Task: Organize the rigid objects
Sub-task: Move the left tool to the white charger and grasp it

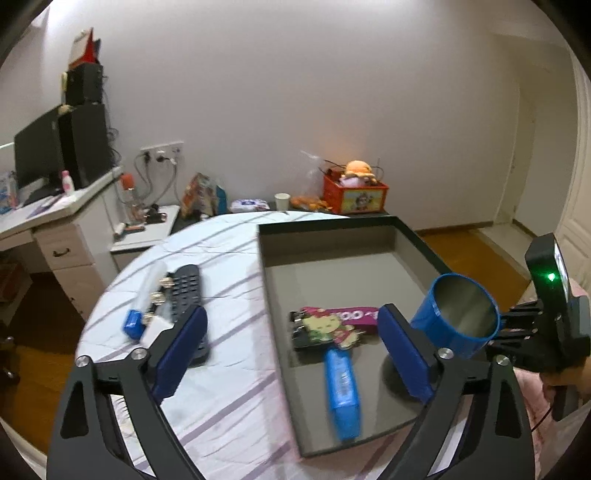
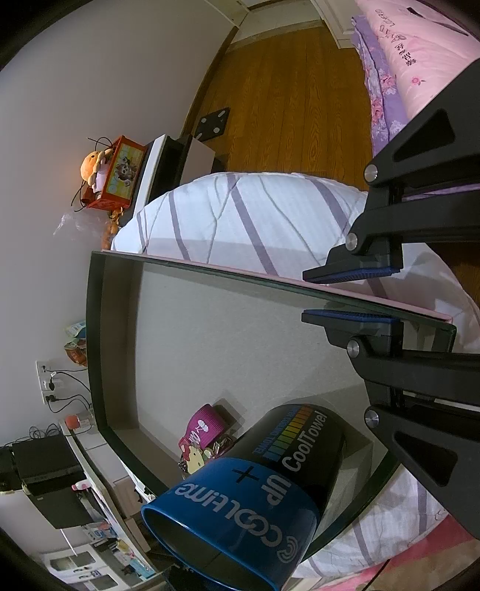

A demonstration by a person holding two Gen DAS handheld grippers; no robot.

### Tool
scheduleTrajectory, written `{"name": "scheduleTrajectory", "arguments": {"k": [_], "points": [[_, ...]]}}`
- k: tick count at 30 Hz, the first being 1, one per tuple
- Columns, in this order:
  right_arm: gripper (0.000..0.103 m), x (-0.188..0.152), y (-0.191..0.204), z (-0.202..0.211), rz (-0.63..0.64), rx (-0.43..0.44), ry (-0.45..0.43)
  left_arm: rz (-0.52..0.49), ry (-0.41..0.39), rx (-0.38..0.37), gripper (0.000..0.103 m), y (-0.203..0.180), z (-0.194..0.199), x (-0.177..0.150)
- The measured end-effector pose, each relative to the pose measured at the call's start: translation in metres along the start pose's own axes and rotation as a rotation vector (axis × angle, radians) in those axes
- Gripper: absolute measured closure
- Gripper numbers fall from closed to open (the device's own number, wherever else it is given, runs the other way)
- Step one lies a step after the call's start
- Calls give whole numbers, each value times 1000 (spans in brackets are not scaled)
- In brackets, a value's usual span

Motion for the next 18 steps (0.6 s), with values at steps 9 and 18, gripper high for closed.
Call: {"name": "scheduleTrajectory", "arguments": {"k": [9,18], "points": [[87,2,-4,-1,15,-17,7,51,48,130,3,67,4,-31],[87,4,-1,1,21,-26,12,96,157,191,3,109,-19,-63]]}}
Point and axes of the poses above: each gripper's, at about its wrist camera, not at the fingertips, and z roughly against the way its jaws point, y to its left, x to its top, the point moved 5 cm from there along -z, roughly the way its jaws point, and after that the axes turned 10 degrees about x, right-handed, at the moved point
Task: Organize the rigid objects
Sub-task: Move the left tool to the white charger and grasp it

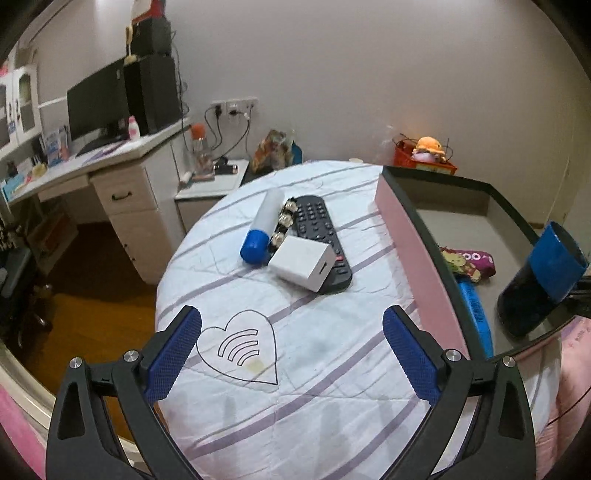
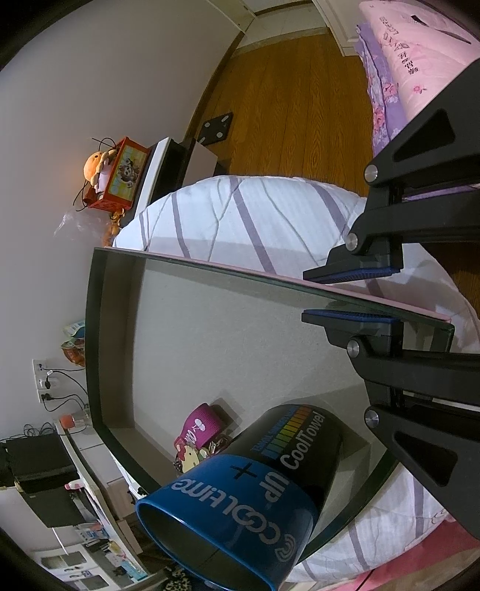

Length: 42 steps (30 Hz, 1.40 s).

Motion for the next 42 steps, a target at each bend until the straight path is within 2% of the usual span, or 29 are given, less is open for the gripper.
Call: {"name": "scheduleTrajectory", "arguments": {"k": [9,16,20,25,30,33,42], "points": [[87,0,0,0,2,-1,0,73,48,-12,3,-13,-36,15],[87,1,1,0,11,-4,5,139,101,25,3,-20,-71,26],[87,2,4,0,19,-8,6,143,134,46,3,-19,-88,25],[87,3,4,0,17,-9,4,152,160,-8,17,-21,-97,23],[87,2,4,0,14,-8,3,143,155,-22,38,-22,-97,23],[87,2,4,0,14,-7,3,149,159,-65,38,-19,-94,21],[87,1,4,0,13,-8,5,58,168,-91,38,-15,-60,-8]]}}
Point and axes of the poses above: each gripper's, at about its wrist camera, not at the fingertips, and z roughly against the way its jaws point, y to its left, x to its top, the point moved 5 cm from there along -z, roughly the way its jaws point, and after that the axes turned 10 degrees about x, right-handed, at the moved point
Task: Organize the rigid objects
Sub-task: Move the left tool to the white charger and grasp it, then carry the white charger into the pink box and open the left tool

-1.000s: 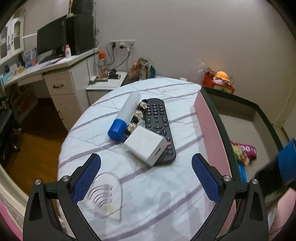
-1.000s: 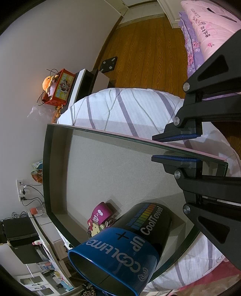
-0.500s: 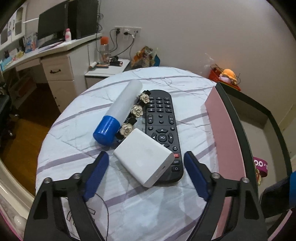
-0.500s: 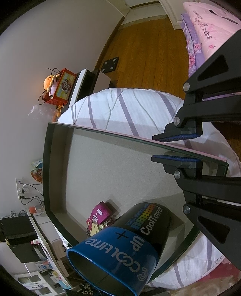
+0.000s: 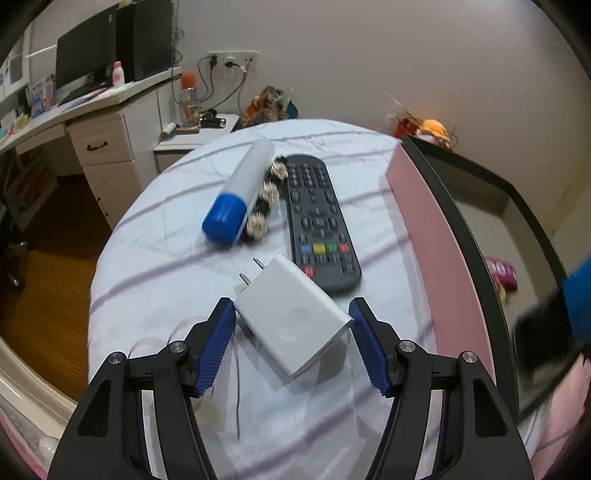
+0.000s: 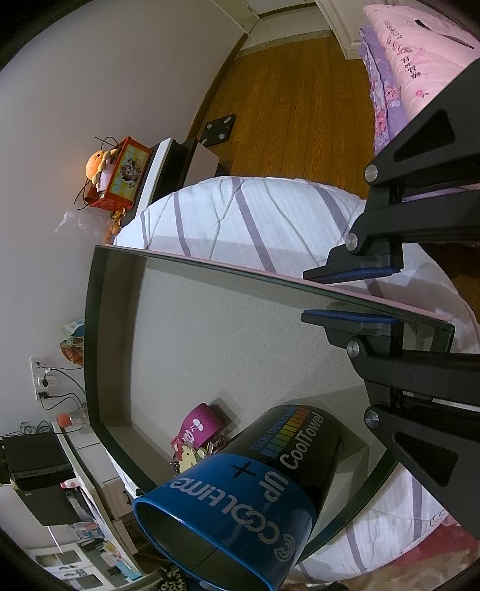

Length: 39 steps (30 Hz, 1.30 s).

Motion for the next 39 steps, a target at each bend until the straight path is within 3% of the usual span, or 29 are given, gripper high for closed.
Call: {"name": "scheduleTrajectory", "arguments": {"k": [6,10,12,17,19,21,27,32,39], "points": [[87,-2,-1,-1,-5,0,4,-75,22,-55,37,0,24,-26],[87,-1,-2,-1,-10,2,6,-10,35,-66,29,3,22,-27],[87,-2,-3,-1,-13,5,8,10,36,-73,20,0,20,-25],[87,0,-3,-2,-22,10,10,59,41,-34,17,-4,13,-24],[87,0,-3,-3,-25,12,11,86,39,-19,21,-5,13,-23],[87,0,-3,-3,-25,12,11,98,39,-24,41,-7,13,-23],[87,0,-3,-3,-25,12,10,60,9,-49,55,-9,17,-24],[87,0,-2,-3,-25,11,11,10,-24,-80,59,-8,24,-22],[87,0,-3,-3,-25,12,11,-25,16,-75,59,-12,13,-25]]}}
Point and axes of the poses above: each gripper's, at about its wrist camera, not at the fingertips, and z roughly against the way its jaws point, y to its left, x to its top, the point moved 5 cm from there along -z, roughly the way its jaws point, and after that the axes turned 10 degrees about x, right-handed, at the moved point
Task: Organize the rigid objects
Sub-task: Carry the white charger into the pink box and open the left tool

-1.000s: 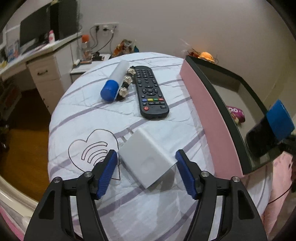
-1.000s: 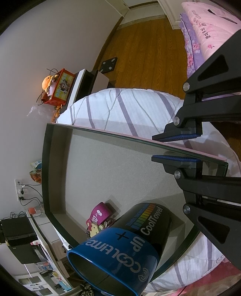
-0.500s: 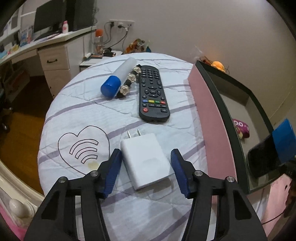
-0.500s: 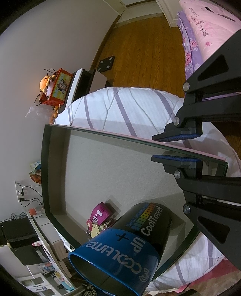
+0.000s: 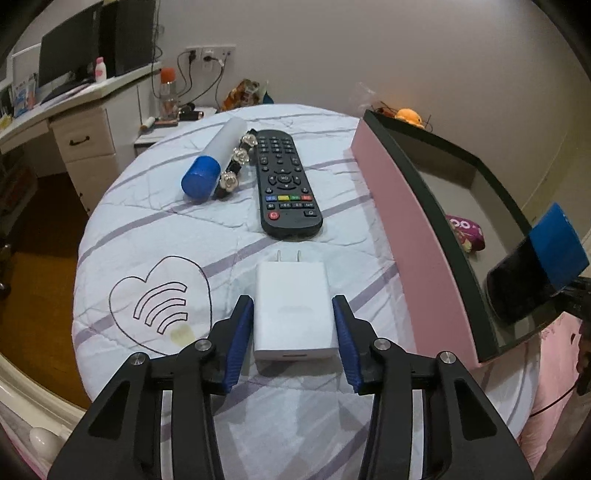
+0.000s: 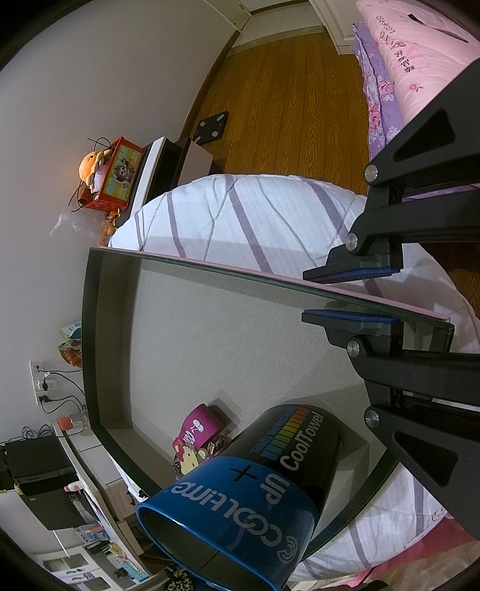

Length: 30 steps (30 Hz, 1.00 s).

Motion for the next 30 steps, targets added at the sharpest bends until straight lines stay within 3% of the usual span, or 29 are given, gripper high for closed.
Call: {"name": "scheduleTrajectory", "arguments": {"k": [5,10,18,30], "points": [[87,0,0,0,1,-1,1,-27,-16,30,62,-4,-1,0],[87,0,0,0,1,-1,0,-5,-60,14,62,-1,9,1],[87,0,0,0,2,-1,1,-25,-145,0,62,-9,47,18],[87,0,1,0,2,-1,2,-167,-227,-127,62,-81,86,43]]}}
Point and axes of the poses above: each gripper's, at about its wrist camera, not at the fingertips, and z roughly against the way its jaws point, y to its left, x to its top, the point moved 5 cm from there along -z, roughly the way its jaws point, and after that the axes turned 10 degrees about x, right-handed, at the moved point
